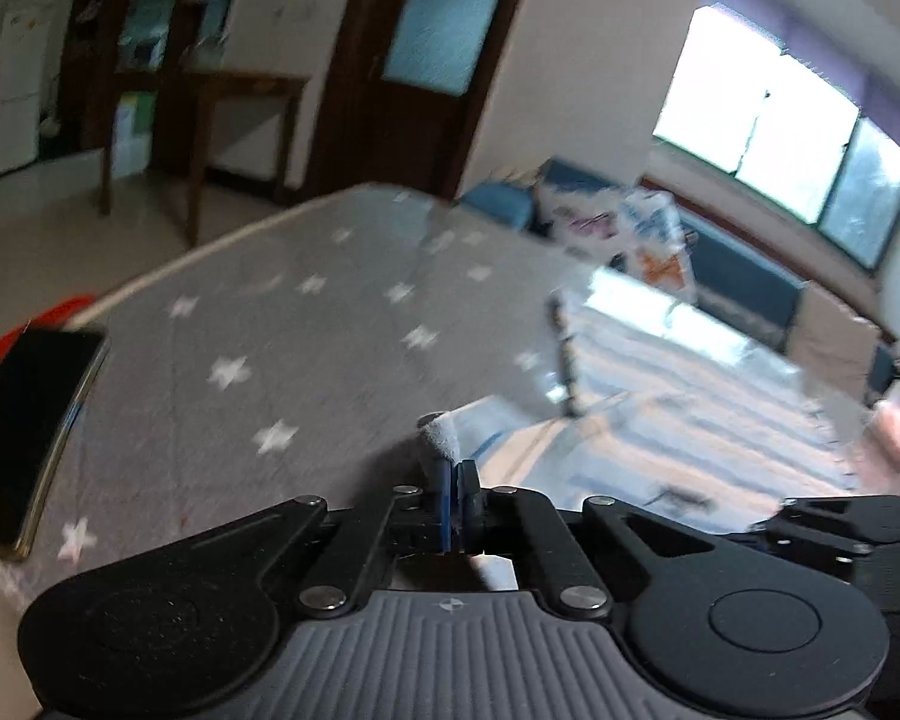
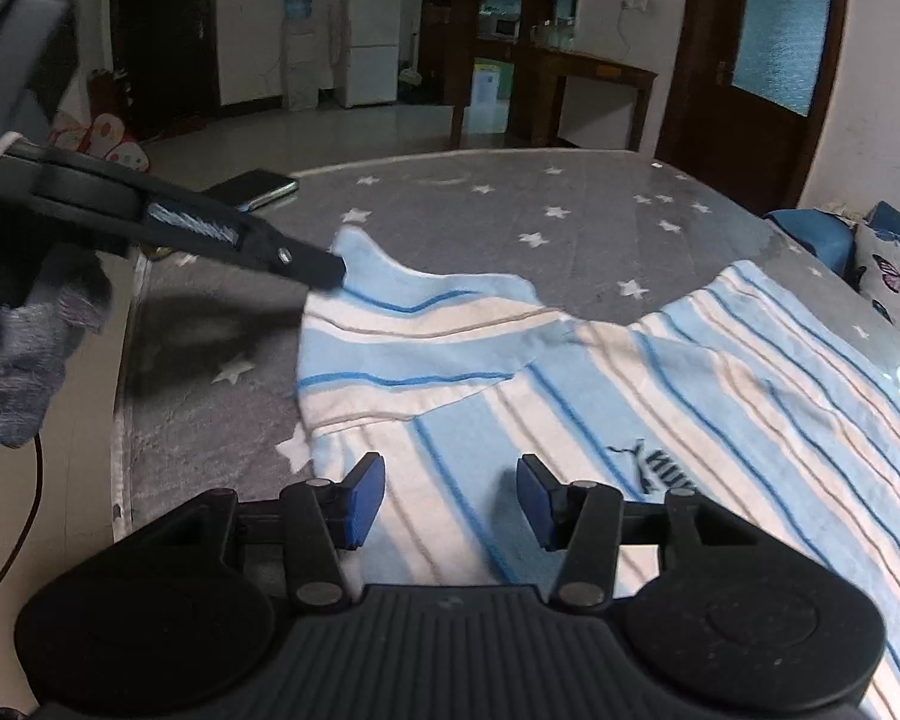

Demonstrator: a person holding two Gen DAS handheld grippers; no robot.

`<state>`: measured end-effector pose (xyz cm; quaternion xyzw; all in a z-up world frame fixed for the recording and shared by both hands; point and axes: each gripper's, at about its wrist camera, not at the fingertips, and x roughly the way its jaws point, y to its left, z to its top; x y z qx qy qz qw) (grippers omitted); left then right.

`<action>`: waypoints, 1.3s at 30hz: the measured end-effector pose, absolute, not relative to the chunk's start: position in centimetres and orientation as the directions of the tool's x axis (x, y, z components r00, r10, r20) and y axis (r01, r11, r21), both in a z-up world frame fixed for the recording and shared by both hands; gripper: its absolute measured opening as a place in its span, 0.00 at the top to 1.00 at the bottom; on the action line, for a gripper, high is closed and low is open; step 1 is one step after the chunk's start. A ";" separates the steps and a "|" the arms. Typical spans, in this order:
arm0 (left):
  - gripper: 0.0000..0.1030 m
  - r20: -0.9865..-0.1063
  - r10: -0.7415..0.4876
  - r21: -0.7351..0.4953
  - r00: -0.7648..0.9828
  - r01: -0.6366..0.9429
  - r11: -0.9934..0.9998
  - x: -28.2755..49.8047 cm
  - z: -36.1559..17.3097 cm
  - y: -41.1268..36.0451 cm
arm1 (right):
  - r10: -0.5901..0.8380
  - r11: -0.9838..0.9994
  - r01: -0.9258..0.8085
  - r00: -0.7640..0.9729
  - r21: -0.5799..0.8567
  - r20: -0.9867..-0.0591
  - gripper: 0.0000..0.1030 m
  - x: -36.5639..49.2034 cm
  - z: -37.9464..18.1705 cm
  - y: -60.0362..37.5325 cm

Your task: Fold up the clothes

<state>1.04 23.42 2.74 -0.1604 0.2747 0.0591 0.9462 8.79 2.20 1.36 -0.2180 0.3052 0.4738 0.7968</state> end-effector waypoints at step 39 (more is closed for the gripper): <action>0.91 -0.671 -0.123 0.016 0.731 0.181 0.983 10.6 -0.5 13.4 | 0.396 0.852 -0.524 0.639 0.003 -0.660 0.51 9.1 3.8 -20.6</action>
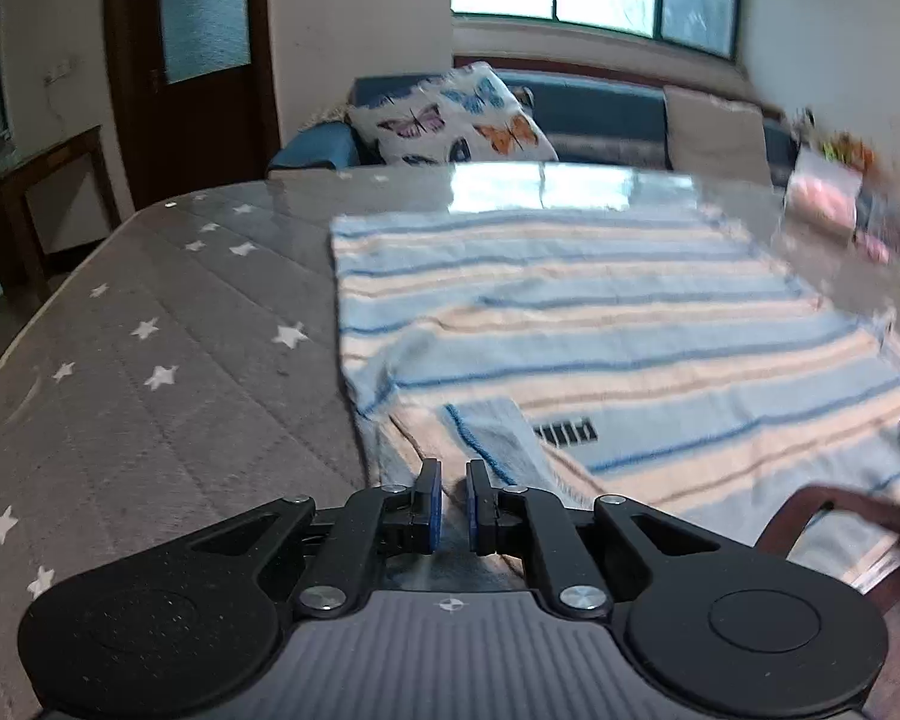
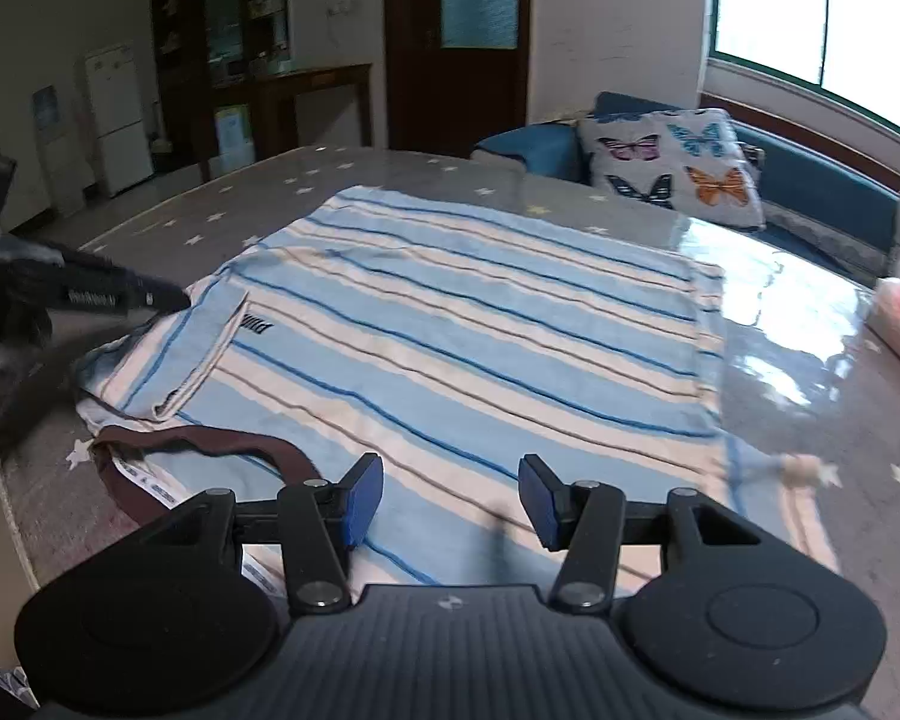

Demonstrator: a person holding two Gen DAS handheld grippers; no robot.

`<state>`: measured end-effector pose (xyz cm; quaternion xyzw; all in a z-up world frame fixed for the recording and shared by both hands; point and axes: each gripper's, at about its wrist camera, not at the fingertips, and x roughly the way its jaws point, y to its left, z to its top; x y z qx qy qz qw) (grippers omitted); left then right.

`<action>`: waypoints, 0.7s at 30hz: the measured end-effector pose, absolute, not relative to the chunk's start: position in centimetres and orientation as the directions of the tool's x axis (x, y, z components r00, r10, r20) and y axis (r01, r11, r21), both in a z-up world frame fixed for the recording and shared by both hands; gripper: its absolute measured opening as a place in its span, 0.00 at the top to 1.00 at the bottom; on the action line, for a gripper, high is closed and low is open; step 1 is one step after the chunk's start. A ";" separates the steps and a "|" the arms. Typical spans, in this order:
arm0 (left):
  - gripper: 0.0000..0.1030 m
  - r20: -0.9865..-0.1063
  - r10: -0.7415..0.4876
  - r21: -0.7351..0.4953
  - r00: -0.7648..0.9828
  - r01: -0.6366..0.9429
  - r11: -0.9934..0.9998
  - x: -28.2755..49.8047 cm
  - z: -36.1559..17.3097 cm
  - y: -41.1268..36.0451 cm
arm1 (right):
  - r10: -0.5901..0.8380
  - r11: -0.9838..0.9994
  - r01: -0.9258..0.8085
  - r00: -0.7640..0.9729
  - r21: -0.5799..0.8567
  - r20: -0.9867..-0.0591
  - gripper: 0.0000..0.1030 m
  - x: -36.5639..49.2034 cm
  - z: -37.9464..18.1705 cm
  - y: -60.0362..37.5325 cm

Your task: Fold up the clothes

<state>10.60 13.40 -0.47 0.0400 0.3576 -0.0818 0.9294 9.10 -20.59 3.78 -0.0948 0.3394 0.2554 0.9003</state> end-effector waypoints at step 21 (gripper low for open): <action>0.88 -0.612 -0.159 0.034 0.774 0.227 0.973 7.5 0.3 11.3 | 0.053 0.997 -0.012 0.781 0.070 -0.622 0.50 7.3 2.8 -35.3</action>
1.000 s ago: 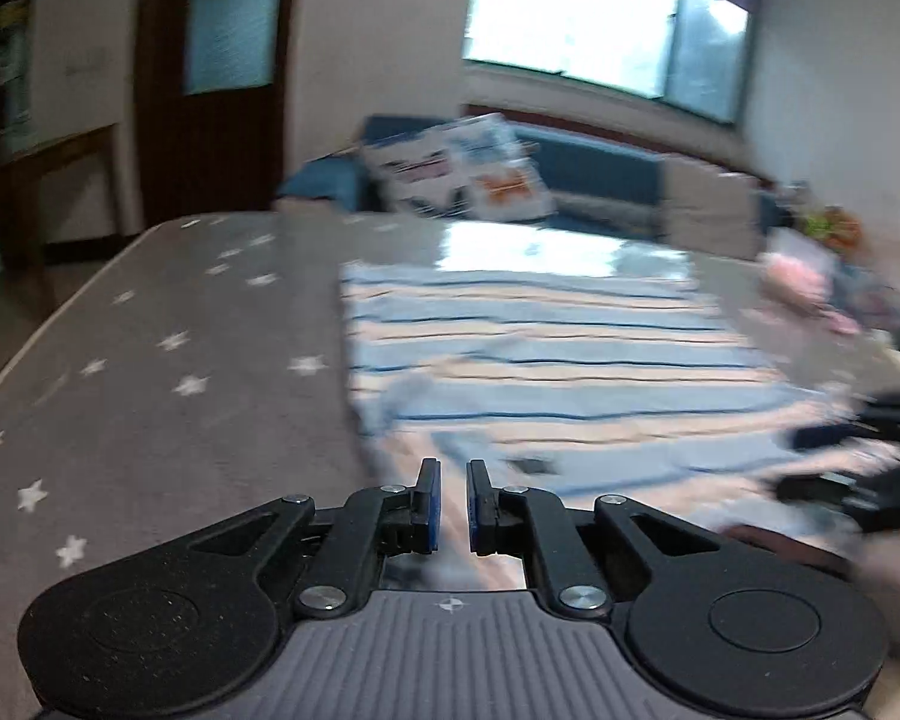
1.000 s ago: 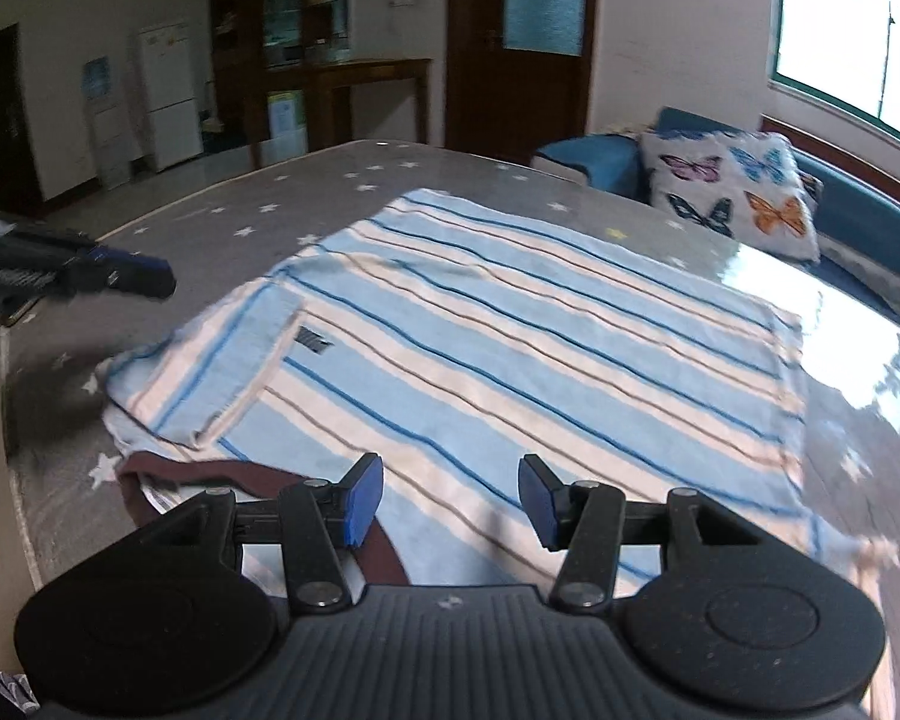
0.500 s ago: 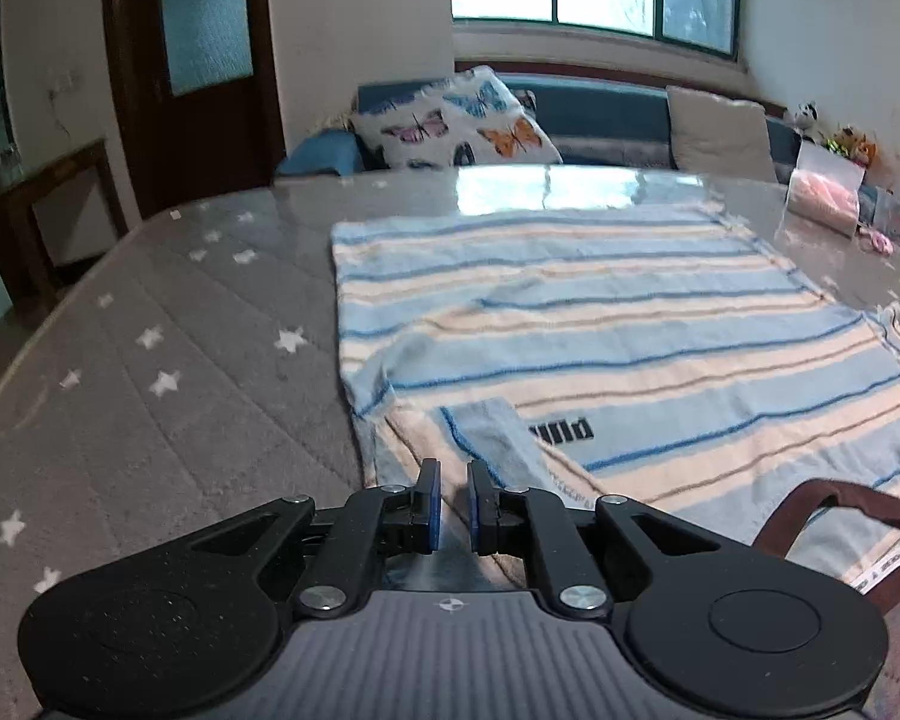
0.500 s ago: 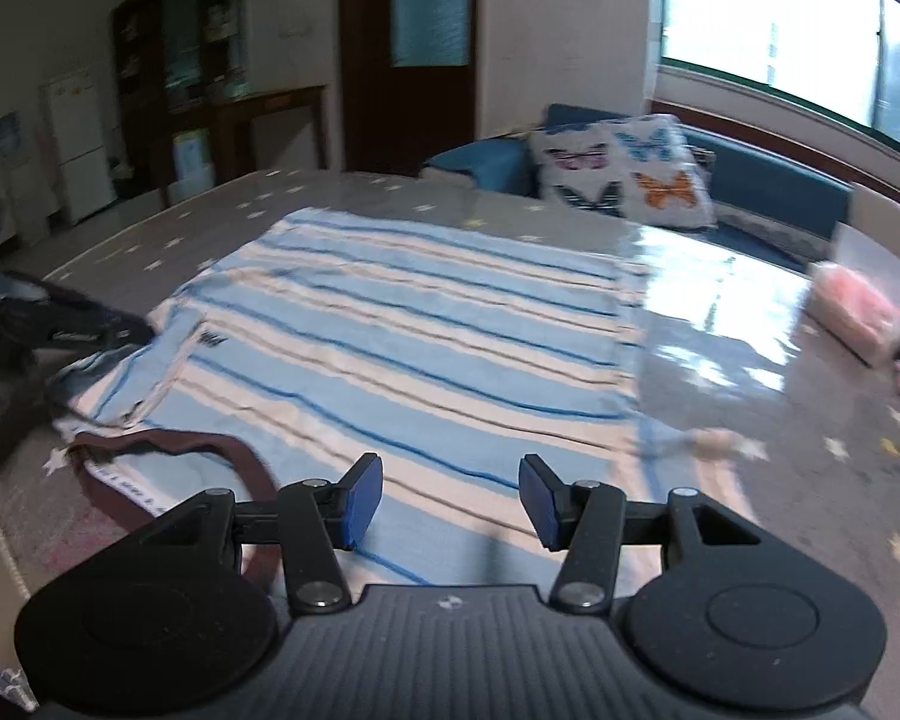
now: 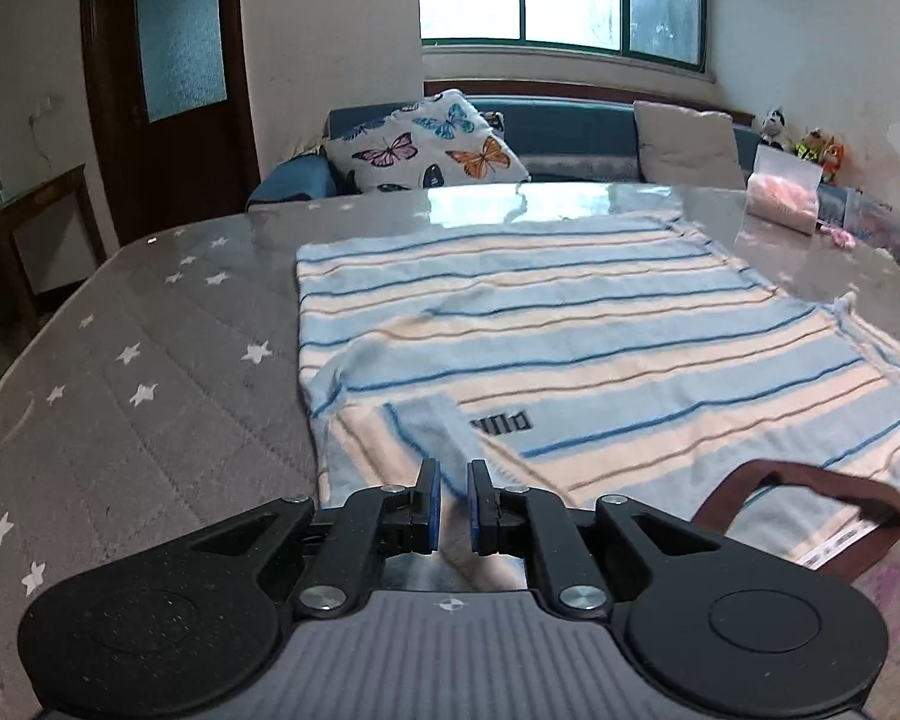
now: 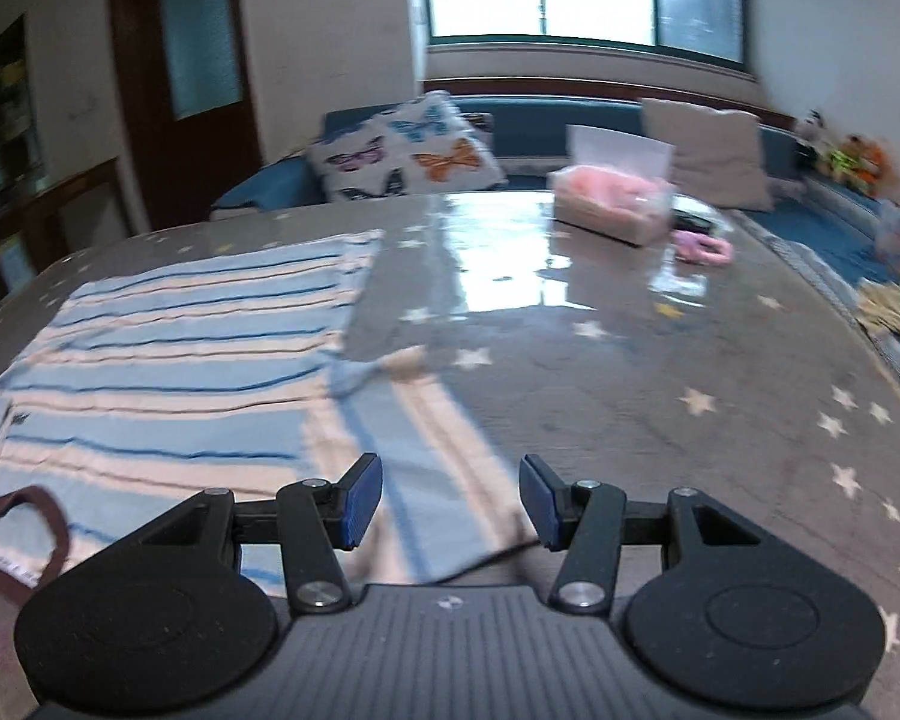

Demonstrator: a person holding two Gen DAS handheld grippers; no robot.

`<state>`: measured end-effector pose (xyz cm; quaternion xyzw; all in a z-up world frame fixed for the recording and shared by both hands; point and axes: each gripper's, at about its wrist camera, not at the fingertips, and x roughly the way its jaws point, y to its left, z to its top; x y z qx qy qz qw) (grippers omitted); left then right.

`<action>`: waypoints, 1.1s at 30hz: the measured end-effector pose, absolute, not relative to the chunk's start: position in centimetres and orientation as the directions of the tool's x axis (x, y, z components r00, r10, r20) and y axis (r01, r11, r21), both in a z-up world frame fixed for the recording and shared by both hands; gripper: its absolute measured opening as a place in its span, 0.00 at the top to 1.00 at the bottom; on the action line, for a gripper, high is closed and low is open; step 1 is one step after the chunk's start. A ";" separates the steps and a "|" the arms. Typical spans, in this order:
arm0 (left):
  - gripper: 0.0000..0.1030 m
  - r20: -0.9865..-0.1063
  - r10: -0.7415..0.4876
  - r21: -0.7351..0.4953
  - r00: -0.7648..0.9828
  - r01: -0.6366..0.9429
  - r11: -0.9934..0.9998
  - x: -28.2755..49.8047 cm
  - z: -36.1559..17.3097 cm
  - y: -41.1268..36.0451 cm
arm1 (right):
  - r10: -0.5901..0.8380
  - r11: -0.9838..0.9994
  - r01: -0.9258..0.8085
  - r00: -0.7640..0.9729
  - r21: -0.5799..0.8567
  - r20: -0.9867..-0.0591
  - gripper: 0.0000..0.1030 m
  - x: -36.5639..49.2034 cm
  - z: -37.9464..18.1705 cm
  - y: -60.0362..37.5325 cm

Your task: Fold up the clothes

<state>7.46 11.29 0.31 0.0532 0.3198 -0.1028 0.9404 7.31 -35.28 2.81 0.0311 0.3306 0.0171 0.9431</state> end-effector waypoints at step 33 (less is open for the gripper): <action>0.00 -0.559 -0.196 -0.058 0.806 0.198 0.978 3.6 1.5 9.3 | 0.373 0.927 -0.338 0.780 0.163 -0.503 0.94 6.6 6.8 -26.6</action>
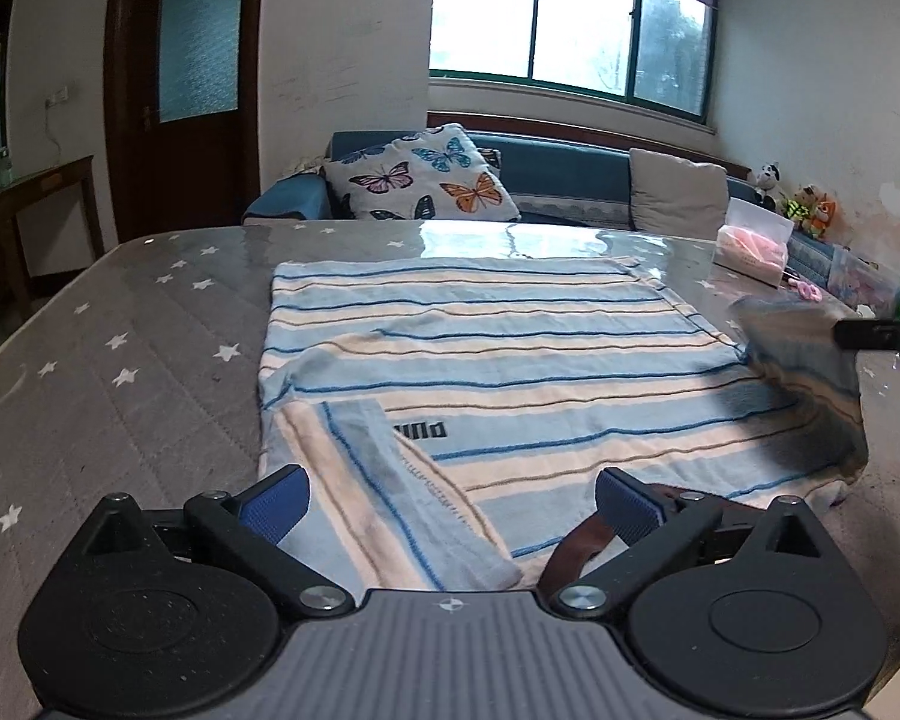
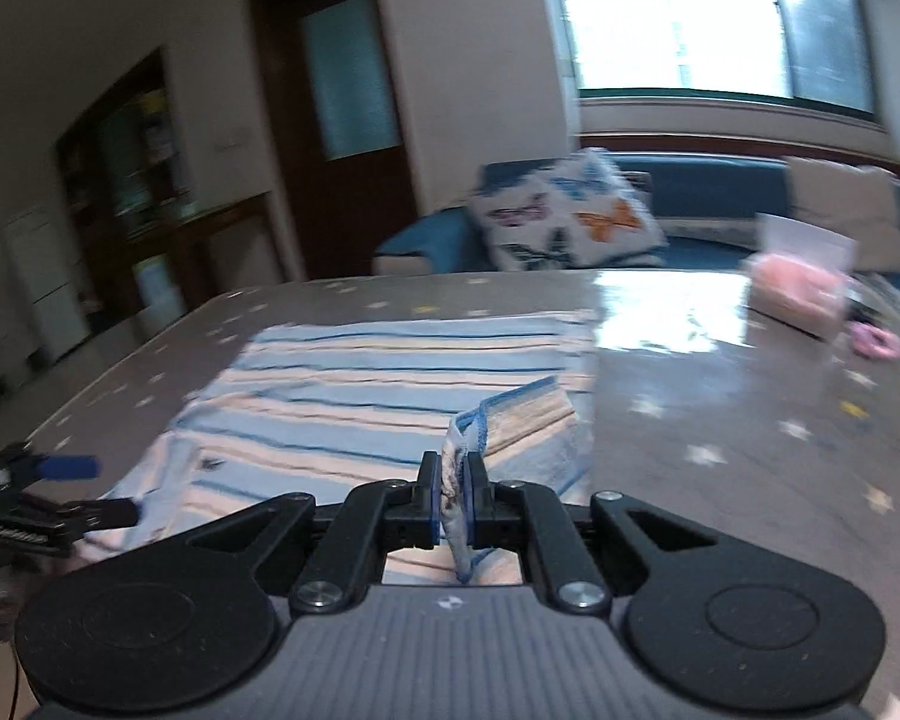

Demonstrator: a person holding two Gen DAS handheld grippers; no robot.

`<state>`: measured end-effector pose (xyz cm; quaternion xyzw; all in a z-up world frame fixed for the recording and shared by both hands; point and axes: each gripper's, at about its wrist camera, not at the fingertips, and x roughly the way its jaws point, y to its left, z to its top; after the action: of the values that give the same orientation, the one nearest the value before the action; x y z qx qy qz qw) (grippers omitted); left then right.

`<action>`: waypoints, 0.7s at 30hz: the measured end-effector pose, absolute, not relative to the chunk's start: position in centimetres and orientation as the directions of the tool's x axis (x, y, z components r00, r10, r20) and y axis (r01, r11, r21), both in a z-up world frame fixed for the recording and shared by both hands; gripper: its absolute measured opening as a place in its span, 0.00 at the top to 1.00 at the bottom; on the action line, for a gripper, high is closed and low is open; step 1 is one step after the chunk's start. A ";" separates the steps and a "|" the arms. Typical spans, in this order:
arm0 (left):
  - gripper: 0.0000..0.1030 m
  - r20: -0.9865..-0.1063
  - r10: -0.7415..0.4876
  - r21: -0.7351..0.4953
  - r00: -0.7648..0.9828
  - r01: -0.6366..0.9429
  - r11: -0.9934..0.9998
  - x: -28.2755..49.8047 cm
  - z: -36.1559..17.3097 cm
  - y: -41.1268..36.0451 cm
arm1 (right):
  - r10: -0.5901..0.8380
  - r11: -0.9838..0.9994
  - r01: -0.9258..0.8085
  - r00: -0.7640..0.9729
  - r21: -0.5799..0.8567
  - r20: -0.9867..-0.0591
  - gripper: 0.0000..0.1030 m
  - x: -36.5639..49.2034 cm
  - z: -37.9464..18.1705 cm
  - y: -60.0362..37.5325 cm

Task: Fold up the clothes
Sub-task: 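Grasp the sleeve with the right gripper and fold it toward the shirt center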

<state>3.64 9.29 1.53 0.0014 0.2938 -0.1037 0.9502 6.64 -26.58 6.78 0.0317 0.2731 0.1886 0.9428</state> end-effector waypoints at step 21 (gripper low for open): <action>0.00 -0.576 -0.098 0.002 0.812 0.122 0.993 5.8 1.8 11.3 | 0.321 0.941 -0.307 0.662 0.145 -0.678 0.76 10.5 1.4 -26.5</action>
<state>5.75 11.35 1.82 0.0194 0.3015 -0.0579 0.9515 10.46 -26.53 1.41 0.0089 0.3734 0.1722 0.9115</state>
